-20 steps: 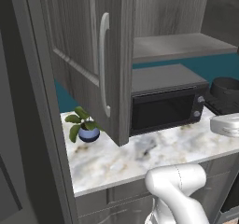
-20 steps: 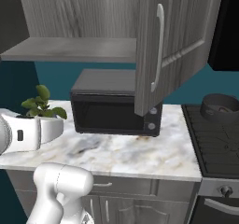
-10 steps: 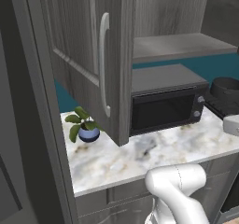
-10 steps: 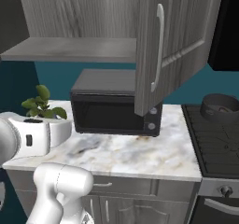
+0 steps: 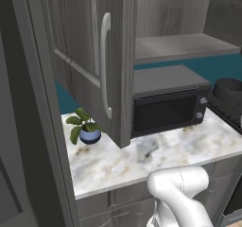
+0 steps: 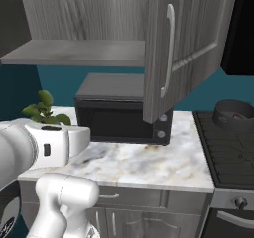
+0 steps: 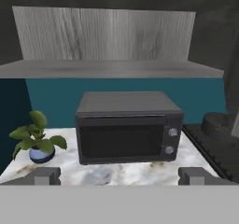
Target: Open the cabinet and move the ladle to the pot. Then close the cabinet.
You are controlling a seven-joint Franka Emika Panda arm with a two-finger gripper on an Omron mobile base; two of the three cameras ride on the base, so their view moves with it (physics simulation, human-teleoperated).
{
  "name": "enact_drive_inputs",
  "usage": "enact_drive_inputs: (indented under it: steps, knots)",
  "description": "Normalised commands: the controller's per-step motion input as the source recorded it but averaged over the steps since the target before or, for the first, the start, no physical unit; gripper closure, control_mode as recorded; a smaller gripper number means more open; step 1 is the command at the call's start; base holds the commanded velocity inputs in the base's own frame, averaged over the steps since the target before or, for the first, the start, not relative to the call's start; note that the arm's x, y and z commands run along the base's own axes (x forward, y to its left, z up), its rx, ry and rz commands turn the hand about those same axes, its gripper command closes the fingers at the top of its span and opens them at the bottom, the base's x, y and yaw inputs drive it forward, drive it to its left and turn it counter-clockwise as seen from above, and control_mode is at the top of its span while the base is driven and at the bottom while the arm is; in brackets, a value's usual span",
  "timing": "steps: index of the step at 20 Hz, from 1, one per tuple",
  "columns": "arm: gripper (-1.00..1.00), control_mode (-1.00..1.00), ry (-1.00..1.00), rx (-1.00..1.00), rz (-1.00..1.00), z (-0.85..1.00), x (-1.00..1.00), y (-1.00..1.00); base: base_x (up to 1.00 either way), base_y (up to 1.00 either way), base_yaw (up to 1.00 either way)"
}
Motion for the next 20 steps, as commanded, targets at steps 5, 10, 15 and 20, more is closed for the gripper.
enact_drive_inputs:
  steps: [5,10,15,20]
  knots:
    - [-1.0,-1.0,0.0,0.01,0.0,0.09,0.0,-0.37,0.0,0.0,0.0]
    - [-1.0,-1.0,0.0,0.05,0.0,0.07,0.0,-0.45,0.0,0.0,0.0]
    - [-1.0,-1.0,0.0,0.06,0.0,0.0,0.0,-0.47,0.0,0.0,0.0]
    - [-1.0,-1.0,0.0,0.05,0.0,0.0,0.03,-0.5,0.0,0.0,0.0]
